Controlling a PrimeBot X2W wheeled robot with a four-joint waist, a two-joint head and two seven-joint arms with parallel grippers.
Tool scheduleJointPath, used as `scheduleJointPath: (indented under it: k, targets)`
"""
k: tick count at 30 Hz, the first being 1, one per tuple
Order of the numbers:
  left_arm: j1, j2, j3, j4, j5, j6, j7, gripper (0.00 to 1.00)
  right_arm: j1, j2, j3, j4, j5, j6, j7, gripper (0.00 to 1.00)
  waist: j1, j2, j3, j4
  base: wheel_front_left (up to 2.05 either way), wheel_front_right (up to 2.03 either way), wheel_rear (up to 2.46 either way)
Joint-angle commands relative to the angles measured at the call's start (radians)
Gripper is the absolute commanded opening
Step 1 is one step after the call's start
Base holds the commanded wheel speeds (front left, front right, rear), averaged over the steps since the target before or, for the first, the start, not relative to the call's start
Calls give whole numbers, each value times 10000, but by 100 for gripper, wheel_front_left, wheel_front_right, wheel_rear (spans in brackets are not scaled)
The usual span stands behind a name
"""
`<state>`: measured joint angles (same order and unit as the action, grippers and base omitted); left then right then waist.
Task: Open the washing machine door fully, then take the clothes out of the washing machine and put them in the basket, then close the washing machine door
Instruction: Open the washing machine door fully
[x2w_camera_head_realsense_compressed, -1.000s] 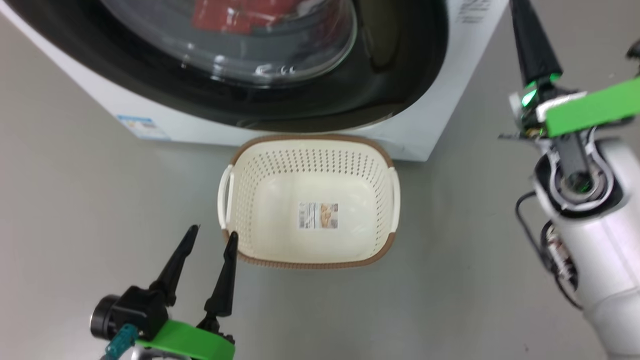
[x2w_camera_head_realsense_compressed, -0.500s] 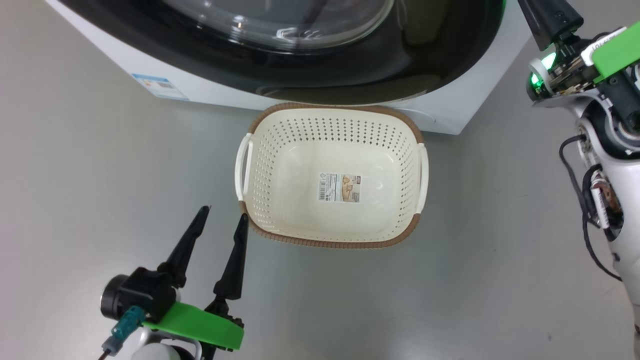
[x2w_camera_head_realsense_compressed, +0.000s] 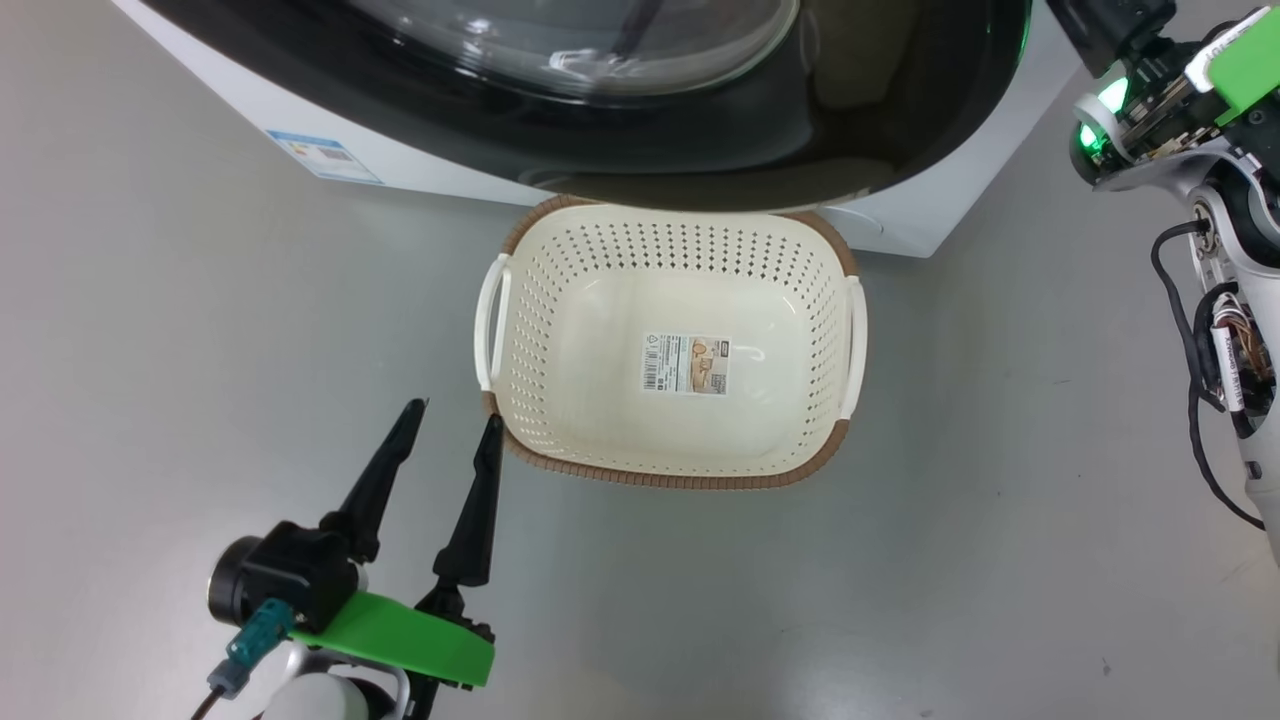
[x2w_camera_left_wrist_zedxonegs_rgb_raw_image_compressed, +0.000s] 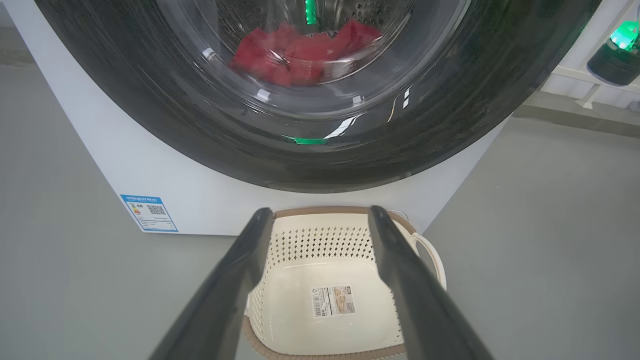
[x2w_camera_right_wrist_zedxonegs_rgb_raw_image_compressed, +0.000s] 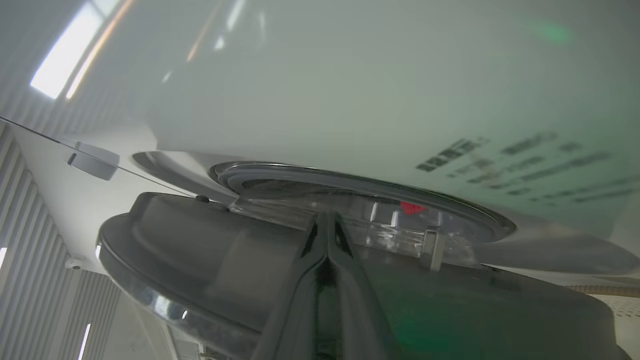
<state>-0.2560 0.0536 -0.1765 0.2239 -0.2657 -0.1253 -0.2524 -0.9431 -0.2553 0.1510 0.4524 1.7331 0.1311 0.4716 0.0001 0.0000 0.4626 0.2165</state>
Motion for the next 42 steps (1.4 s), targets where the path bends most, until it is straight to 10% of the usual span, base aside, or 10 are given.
scheduleJointPath:
  k: [1,42]
  targets:
    - [-86,196,297,-200,-56,-54,-93,100,7,314,205,-289,-29,-4,315,0,0,0,-26,-31,0,0,0]
    - [747,161,678,-397,202,-54,-93,100,3109,1619,1320,-2638,-962,-4,3008,0,0,0,-1597,-417,0,0,0]
